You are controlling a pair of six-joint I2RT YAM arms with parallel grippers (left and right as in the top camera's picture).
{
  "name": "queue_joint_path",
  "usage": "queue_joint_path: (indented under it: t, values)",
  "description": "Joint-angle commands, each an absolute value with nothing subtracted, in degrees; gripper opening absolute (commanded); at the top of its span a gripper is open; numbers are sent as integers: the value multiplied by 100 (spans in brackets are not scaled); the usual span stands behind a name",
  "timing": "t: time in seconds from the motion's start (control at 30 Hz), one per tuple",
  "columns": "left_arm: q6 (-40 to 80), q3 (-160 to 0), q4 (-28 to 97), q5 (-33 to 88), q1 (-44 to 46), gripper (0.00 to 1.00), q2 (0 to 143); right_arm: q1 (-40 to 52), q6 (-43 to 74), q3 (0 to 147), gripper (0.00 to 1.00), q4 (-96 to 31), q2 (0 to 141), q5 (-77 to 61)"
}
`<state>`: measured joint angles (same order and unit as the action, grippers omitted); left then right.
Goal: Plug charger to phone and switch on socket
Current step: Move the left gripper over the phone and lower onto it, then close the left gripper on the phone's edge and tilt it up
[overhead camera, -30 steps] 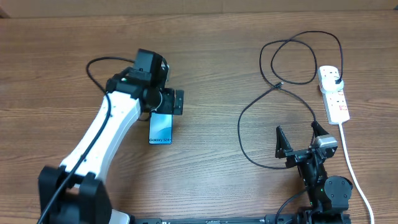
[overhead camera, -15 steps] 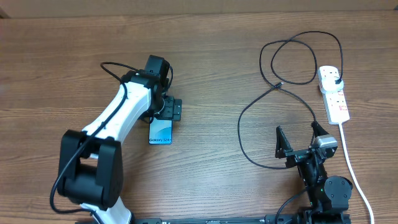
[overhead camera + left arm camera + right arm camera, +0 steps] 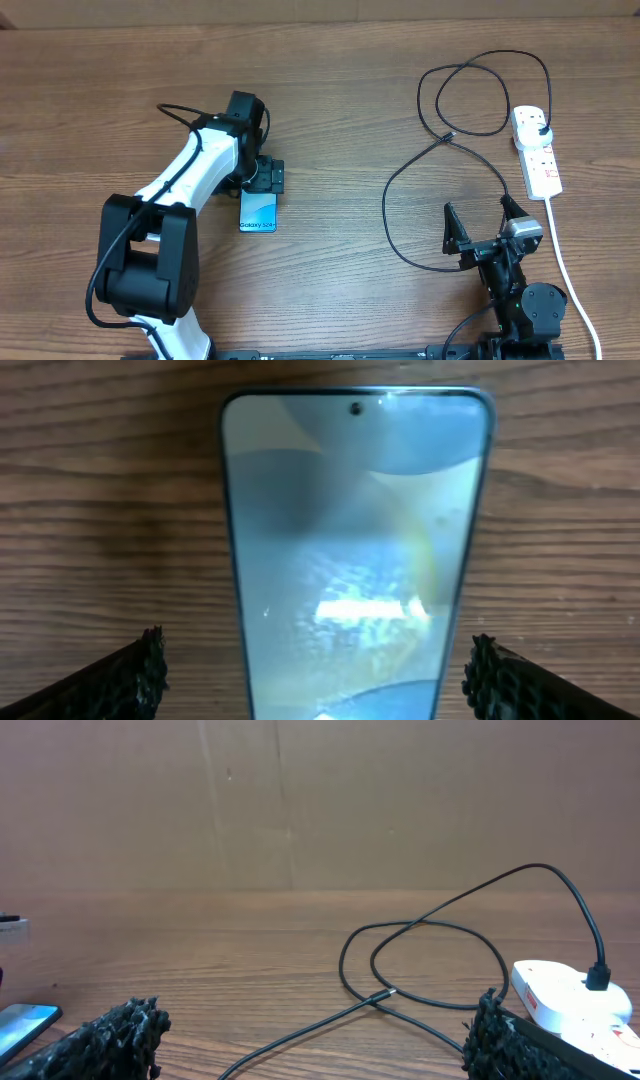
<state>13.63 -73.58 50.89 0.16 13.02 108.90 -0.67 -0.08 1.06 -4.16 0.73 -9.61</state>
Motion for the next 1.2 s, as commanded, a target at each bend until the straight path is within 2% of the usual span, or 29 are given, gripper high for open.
queue_joint_path:
  t: [0.0, 0.47, 1.17]
  values:
    - [1474, -7196, 5030, 23, 1278, 99, 10919, -38, -49, 45, 100, -395, 34, -904]
    - [1155, -6862, 4748, 666, 1282, 99, 10921, -38, -49, 45, 100, -395, 34, -904]
    - [1288, -6860, 4751, 403, 1284, 100, 10940, -38, -49, 45, 100, -395, 34, -902]
